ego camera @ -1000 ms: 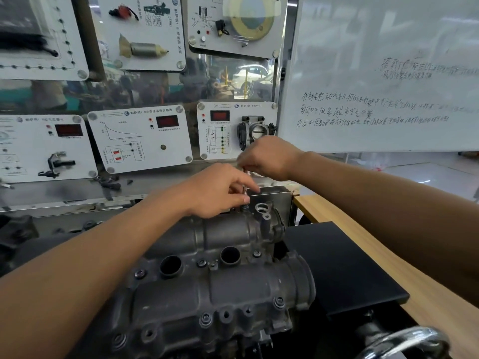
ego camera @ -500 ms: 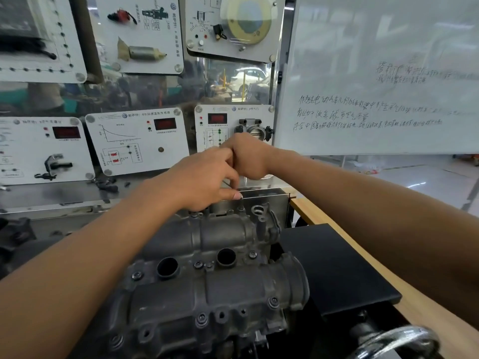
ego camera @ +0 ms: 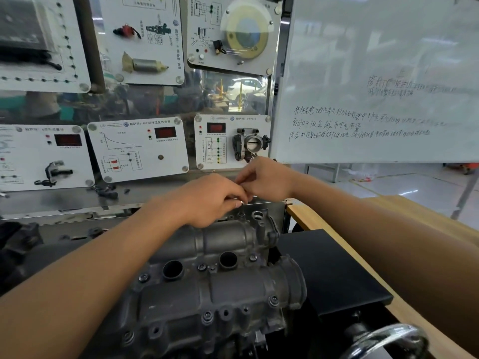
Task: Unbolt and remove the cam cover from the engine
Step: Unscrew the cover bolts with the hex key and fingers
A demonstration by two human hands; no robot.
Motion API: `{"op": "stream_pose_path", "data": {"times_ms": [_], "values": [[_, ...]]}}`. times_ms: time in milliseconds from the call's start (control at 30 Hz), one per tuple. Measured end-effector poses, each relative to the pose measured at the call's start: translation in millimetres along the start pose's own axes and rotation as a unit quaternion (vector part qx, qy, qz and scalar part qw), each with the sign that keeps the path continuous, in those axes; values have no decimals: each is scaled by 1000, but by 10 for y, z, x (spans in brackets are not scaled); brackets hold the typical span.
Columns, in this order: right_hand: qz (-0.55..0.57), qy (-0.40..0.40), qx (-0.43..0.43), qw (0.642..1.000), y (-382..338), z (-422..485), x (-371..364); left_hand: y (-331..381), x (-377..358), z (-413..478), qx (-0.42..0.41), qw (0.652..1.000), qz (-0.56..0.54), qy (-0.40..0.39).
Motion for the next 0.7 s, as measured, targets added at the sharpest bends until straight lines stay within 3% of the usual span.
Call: {"op": "stream_pose_path", "data": {"times_ms": [100,333,500,567,633,700], "values": [[62,-21,-37,997,81,-129,-76,16,-41,28,5,1000,-1,-10],[126,73,-59,988,181,-243,-248,19,-35,98,3,999,38,-4],[201,147,-102,963,252,-229,-328,26,-72,52,6,1000,4,16],[229,154,-111,955,270,-236,-391,10,50,36,20,991,-104,77],[262,153,-124,945,291,-248,-452,-109,264,-8,49,961,-209,173],[270,166,-130,940,301,-250,-473,-252,457,-111,65,939,-226,252]]}}
Point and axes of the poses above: each hand's wrist, its own z-axis towards the middle knuckle, its own x-axis out of the back of the hand, y = z × x, the point moved 3 cm from there along z, towards the middle knuckle
